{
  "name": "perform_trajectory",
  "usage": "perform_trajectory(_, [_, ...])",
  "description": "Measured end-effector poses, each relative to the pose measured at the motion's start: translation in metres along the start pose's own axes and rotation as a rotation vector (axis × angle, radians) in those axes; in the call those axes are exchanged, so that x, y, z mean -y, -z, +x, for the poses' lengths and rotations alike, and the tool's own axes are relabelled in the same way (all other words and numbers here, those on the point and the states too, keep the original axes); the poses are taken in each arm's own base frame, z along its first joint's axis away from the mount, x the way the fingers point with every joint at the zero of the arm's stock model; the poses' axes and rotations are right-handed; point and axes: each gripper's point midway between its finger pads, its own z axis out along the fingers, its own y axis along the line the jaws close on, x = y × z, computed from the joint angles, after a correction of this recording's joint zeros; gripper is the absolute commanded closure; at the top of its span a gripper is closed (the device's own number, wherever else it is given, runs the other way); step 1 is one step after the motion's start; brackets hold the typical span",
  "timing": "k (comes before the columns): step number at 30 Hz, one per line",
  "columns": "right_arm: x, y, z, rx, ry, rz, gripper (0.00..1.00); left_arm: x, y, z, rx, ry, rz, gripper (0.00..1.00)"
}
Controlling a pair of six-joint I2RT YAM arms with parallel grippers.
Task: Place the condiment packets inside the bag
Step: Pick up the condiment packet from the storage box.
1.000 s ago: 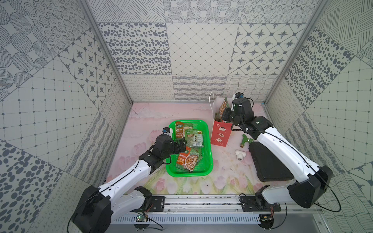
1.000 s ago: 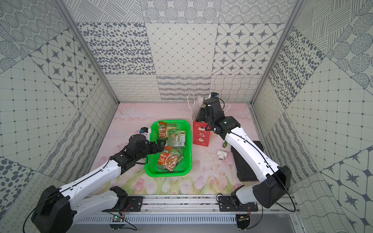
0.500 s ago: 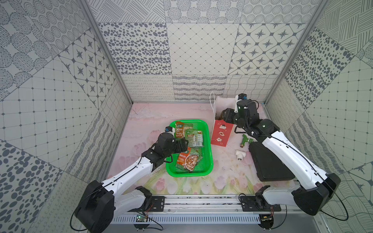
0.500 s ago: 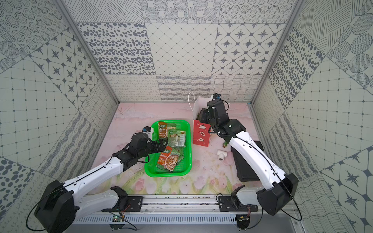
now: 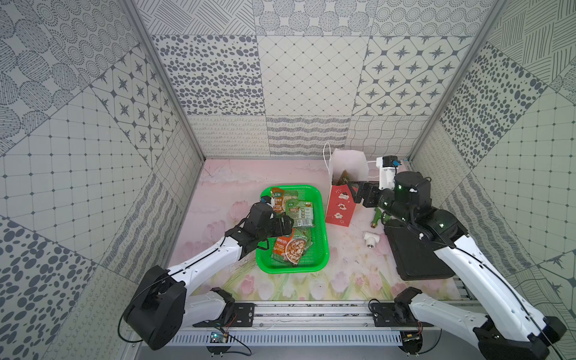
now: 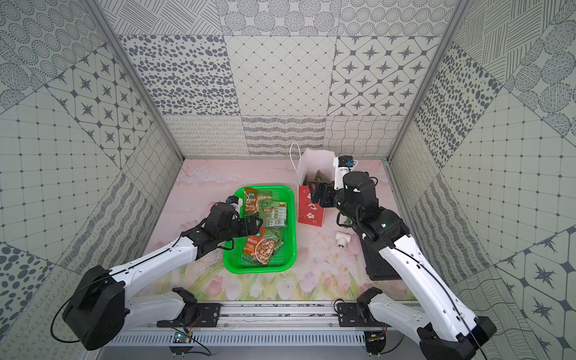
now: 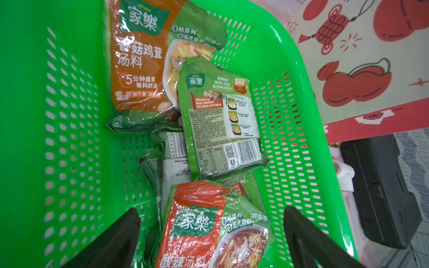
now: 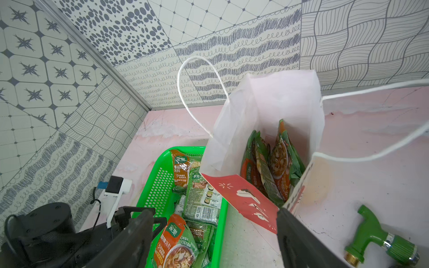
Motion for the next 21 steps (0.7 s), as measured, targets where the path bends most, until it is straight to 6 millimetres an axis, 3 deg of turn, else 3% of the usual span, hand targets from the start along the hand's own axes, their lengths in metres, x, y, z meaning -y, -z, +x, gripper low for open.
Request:
perform_trajectory(5, [0.013,0.013,0.024,0.018,0.005,-0.004,0.1,0.0,-0.003,0.003,-0.025,0.013,-0.005,0.1])
perform_trajectory(13, [0.041,0.003,0.086,-0.019,0.007,0.017,0.09,-0.004,-0.02,0.008,-0.108,0.033,-0.063,0.36])
perform_trajectory(16, [0.047,0.002,0.1,-0.01,0.008,0.014,0.09,-0.007,-0.029,0.011,-0.15,0.034,-0.09,0.38])
perform_trajectory(21, [0.049,0.0,0.103,0.022,0.025,0.002,0.08,-0.013,-0.043,0.02,-0.218,0.033,-0.133,0.37])
